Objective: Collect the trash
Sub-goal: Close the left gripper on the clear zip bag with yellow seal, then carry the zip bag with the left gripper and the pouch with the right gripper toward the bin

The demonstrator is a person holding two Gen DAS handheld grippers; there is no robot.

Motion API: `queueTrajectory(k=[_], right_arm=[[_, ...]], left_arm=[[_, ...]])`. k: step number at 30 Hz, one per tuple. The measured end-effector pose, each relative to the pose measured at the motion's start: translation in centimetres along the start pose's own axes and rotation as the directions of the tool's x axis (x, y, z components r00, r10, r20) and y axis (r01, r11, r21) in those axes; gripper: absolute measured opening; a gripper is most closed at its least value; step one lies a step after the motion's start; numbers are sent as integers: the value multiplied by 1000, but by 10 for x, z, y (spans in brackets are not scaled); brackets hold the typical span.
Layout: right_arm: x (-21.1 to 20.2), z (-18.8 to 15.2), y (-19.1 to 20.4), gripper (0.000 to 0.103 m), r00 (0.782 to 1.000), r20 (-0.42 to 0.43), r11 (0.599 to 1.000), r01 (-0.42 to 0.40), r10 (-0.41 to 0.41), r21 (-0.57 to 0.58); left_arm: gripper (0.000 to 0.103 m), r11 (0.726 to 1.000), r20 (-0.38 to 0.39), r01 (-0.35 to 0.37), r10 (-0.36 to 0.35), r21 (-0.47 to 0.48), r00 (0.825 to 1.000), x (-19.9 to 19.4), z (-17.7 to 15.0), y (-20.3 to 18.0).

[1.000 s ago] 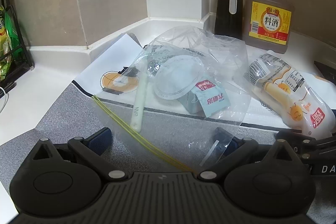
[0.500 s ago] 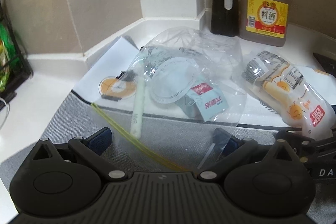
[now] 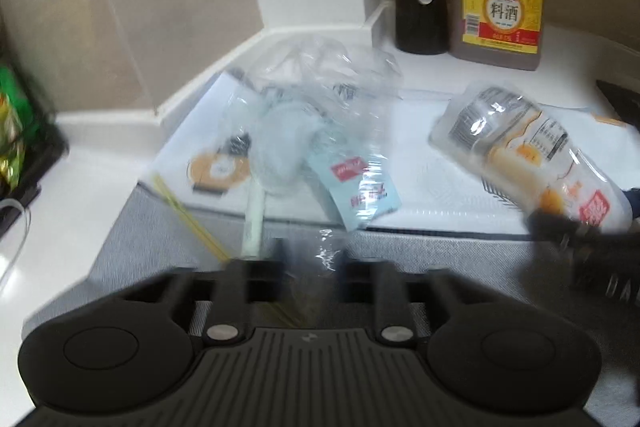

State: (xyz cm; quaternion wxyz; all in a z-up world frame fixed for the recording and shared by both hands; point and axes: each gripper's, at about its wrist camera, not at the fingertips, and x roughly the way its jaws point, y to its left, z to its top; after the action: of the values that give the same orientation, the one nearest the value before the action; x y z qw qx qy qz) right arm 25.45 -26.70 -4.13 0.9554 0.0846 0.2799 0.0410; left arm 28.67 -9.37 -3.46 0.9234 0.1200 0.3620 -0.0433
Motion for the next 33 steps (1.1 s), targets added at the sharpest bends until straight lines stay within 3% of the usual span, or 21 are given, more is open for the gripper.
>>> queueTrajectory(k=[5, 10, 17, 27, 33], right_arm=[[-9, -3, -27, 54, 995, 65, 981, -80, 70, 176], [-41, -11, -13, 53, 991, 133, 994, -1, -13, 108], [-98, -31, 15, 53, 971, 236, 1000, 15, -20, 19], [-169, -51, 44, 54, 943, 330, 997, -17, 41, -74], [-211, -77, 59, 54, 940, 316, 988, -97, 131, -121]], left_arm=[[2, 999, 47, 25, -23, -48, 999, -28, -7, 22], [2, 991, 106, 79, -67, -109, 992, -72, -23, 47], [1, 978, 175, 110, -78, -179, 981, -139, -65, 69], [1, 973, 265, 138, -86, -187, 961, -216, -117, 85], [1, 967, 301, 153, -86, -205, 950, -255, -146, 88]])
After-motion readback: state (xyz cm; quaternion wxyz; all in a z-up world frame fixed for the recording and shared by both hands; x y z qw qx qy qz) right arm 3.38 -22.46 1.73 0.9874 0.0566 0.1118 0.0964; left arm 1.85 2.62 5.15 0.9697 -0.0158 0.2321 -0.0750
